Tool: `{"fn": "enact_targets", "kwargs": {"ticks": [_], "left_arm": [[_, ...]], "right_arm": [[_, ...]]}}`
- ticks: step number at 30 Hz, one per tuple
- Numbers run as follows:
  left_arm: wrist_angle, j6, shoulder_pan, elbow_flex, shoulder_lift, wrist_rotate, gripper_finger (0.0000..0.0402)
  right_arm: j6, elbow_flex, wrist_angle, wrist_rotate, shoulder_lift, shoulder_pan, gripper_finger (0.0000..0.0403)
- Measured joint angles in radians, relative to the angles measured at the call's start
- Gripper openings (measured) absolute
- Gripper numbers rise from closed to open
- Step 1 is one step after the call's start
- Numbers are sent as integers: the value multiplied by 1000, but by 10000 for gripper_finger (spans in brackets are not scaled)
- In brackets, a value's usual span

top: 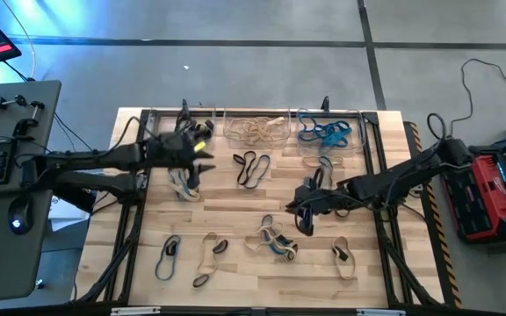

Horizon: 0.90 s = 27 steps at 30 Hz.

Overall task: Sort rubber bands into baskets
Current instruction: Put the blue rubber band into the right transparent bin

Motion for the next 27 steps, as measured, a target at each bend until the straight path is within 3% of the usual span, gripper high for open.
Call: {"fn": "enact_targets", "kwargs": {"ticks": [7, 16, 27], "left_arm": [[188, -41, -155, -87, 1, -7, 154], [240, -65, -258, -99, 3, -85, 154], [251, -66, -300, -99, 3, -101, 154]], "right_arm": [[92, 0, 121, -60, 143, -24, 108], [114, 30, 176, -112, 270, -75, 119], [-11, 297, -118, -135, 487, -96, 119]]}}
